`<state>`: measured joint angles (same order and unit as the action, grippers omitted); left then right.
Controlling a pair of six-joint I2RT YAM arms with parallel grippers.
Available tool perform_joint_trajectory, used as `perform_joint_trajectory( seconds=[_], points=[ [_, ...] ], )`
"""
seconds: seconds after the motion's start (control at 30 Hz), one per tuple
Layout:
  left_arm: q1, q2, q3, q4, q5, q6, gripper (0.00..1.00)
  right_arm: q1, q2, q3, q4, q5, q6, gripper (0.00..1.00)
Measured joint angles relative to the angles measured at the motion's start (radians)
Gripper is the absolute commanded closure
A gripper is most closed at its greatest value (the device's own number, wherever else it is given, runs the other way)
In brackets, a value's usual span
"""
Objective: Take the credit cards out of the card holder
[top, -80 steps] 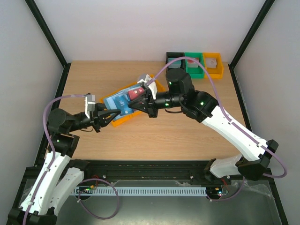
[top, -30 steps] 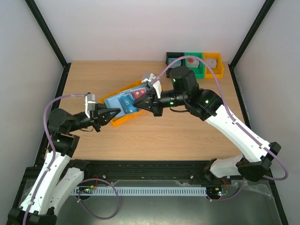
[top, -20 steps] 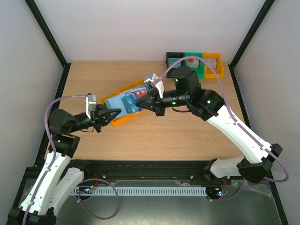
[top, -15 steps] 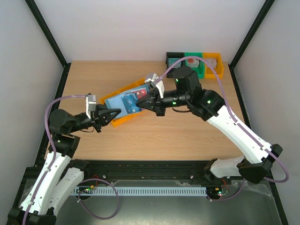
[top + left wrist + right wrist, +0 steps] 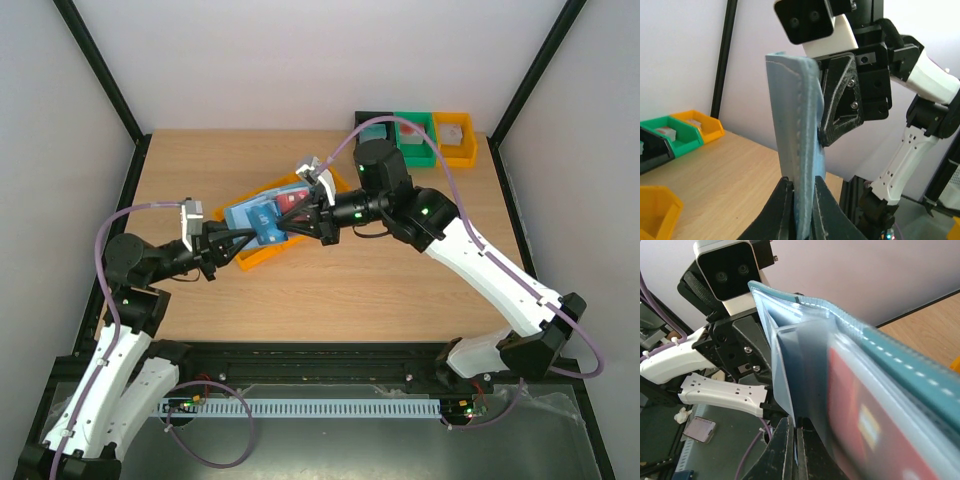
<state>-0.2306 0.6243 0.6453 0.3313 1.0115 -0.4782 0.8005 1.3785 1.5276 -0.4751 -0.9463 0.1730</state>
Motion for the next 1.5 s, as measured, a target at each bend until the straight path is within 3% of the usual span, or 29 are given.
perform_joint_trajectory(
  seconds=[0.17,0.77,1.5],
  points=[
    [0.001,0.0,-0.003,0.002,-0.014,-0.003,0.98,0.005,0.0,-0.004,0.012,0.001,0.002,0.86],
    [0.001,-0.005,-0.003,0.029,0.014,0.004,0.98,-0.011,-0.119,-0.112,0.144,0.152,0.01,0.72],
    [0.001,-0.004,-0.003,0.029,0.019,0.011,0.98,-0.008,-0.066,-0.111,0.175,0.089,0.053,0.82]
  ],
)
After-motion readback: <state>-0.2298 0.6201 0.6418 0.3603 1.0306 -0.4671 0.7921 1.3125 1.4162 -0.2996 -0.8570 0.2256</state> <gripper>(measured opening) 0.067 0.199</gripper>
